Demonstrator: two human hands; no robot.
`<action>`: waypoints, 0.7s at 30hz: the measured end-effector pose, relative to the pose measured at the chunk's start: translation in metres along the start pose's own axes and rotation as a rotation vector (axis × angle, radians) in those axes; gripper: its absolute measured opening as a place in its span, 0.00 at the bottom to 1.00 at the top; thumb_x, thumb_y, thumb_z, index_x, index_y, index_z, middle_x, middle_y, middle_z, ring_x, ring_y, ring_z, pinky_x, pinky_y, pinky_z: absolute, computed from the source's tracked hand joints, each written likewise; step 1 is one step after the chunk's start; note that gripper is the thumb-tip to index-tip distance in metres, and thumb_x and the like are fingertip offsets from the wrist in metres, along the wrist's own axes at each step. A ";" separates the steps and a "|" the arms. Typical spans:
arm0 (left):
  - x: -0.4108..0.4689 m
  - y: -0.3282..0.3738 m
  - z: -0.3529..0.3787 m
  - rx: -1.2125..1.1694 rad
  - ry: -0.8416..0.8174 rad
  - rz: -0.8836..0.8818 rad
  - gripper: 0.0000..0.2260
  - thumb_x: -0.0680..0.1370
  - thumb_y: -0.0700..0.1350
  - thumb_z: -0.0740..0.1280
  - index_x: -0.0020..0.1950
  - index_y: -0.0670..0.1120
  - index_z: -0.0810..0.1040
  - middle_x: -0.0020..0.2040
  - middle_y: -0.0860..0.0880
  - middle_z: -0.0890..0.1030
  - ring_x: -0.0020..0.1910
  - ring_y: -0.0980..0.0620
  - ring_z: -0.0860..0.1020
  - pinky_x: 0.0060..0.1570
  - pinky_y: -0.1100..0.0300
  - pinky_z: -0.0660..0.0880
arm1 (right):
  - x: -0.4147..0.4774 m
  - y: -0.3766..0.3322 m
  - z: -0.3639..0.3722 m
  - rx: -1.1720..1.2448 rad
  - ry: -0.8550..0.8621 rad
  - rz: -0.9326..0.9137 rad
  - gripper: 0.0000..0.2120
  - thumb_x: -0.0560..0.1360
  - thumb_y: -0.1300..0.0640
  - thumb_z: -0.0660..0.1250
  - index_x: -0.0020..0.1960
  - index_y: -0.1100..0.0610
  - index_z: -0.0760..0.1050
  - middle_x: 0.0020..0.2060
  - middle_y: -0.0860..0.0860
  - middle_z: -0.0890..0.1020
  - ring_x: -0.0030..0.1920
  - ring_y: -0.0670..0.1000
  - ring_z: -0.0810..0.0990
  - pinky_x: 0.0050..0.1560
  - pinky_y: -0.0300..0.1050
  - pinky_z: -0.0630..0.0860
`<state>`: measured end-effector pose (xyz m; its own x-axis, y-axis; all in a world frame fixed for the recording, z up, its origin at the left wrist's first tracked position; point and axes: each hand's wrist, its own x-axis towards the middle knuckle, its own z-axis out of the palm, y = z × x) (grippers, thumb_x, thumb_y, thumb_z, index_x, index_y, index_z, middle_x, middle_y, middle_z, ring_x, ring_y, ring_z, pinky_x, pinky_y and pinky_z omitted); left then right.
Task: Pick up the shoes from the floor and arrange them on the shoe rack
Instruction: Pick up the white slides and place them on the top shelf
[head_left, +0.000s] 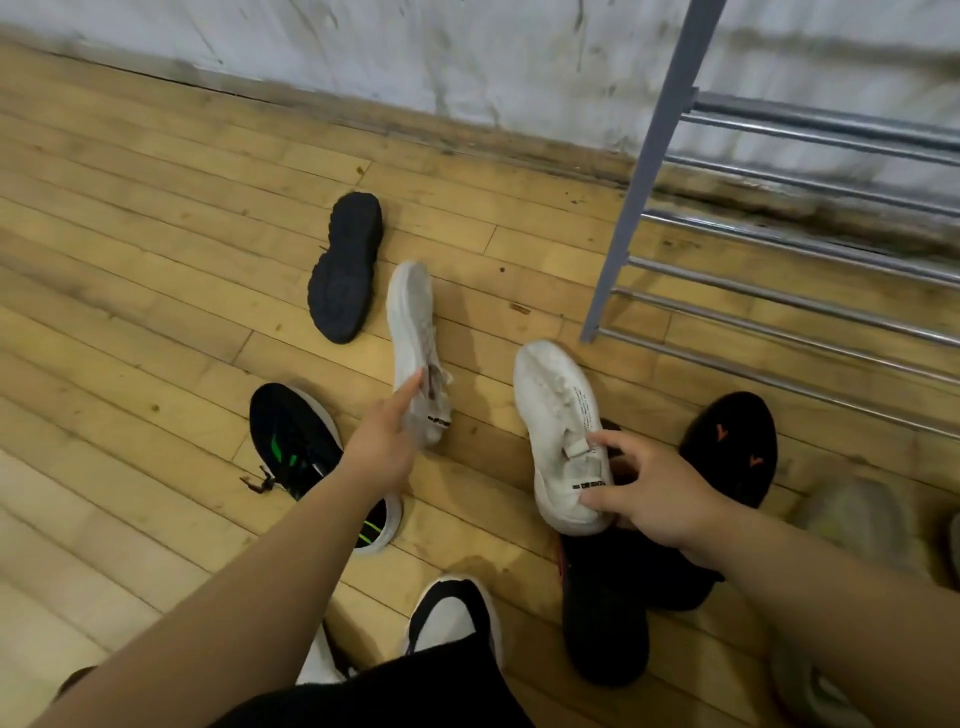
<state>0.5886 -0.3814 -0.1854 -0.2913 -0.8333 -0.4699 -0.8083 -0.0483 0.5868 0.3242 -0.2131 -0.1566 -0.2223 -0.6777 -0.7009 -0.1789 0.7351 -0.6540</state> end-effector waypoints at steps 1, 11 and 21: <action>0.000 -0.005 -0.002 -0.092 0.018 -0.041 0.35 0.80 0.36 0.55 0.80 0.66 0.56 0.68 0.57 0.71 0.44 0.49 0.79 0.45 0.49 0.79 | 0.000 -0.003 0.002 0.033 -0.012 -0.007 0.36 0.69 0.56 0.80 0.71 0.39 0.71 0.56 0.43 0.78 0.53 0.49 0.83 0.52 0.51 0.84; -0.006 0.011 0.001 -0.361 0.156 -0.155 0.32 0.80 0.45 0.70 0.78 0.63 0.57 0.52 0.46 0.81 0.42 0.42 0.84 0.40 0.51 0.84 | -0.001 -0.024 0.006 0.217 -0.071 0.011 0.37 0.71 0.59 0.79 0.75 0.40 0.68 0.56 0.45 0.80 0.53 0.48 0.82 0.46 0.43 0.82; -0.067 0.082 -0.063 -0.955 0.079 0.020 0.34 0.81 0.38 0.69 0.80 0.64 0.60 0.67 0.44 0.80 0.60 0.43 0.83 0.59 0.43 0.80 | -0.046 -0.112 -0.045 -0.130 -0.113 -0.258 0.40 0.67 0.60 0.78 0.73 0.36 0.69 0.69 0.42 0.76 0.63 0.46 0.79 0.64 0.50 0.78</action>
<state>0.5741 -0.3643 -0.0645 -0.2368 -0.8720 -0.4284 -0.0346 -0.4331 0.9007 0.3110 -0.2630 -0.0385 -0.0475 -0.8347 -0.5486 -0.3380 0.5303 -0.7775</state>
